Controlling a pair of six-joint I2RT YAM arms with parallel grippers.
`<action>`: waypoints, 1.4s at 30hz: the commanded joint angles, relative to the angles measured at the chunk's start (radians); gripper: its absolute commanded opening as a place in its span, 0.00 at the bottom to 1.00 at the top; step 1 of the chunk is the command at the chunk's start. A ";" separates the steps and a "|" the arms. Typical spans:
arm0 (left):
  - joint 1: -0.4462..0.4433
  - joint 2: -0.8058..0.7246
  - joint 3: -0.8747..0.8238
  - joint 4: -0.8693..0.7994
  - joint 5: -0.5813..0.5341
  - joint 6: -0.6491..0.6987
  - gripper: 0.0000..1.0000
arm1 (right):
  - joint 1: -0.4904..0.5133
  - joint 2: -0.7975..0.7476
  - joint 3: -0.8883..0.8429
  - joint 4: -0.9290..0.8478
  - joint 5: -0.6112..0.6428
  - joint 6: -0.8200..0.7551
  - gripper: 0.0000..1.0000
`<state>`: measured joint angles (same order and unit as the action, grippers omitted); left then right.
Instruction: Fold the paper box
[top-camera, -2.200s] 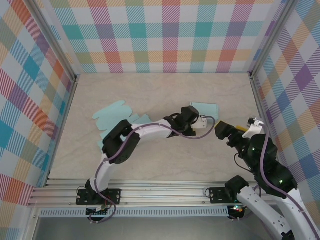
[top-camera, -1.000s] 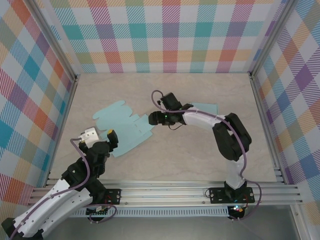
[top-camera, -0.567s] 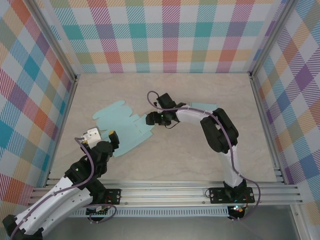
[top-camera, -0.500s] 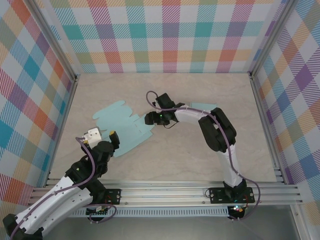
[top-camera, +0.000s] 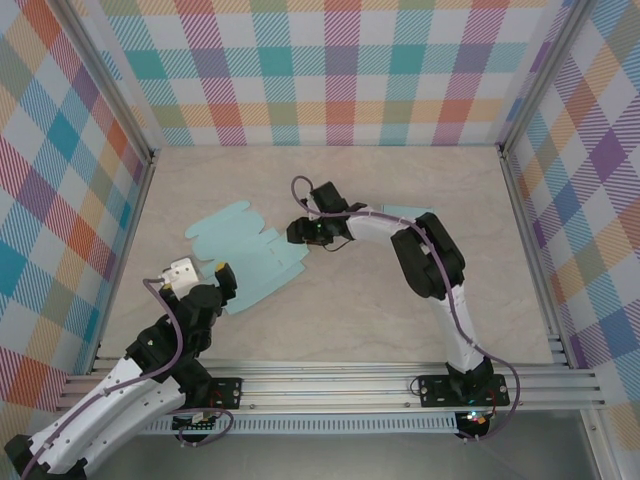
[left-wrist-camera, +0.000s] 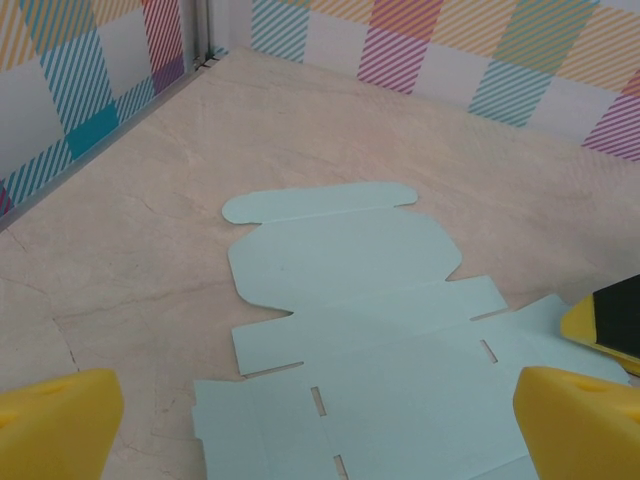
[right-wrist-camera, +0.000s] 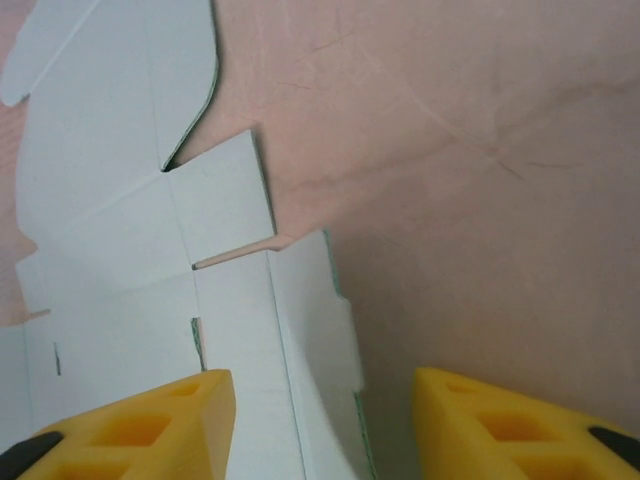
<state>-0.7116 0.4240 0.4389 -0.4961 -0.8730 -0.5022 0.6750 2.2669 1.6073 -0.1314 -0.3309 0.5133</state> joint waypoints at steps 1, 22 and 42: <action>0.012 -0.008 -0.005 -0.008 0.000 -0.008 1.00 | 0.043 0.042 -0.008 0.067 -0.067 -0.009 0.47; 0.012 0.049 0.030 0.060 0.125 0.059 1.00 | 0.071 -0.437 -0.469 0.080 0.386 -0.241 0.00; 0.215 0.408 0.179 0.612 1.007 0.796 0.92 | 0.070 -0.917 -0.593 -0.110 0.295 -0.743 0.00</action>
<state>-0.5316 0.8158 0.5610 -0.0055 -0.1234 0.1047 0.7452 1.4090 1.0286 -0.2268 0.0448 -0.1226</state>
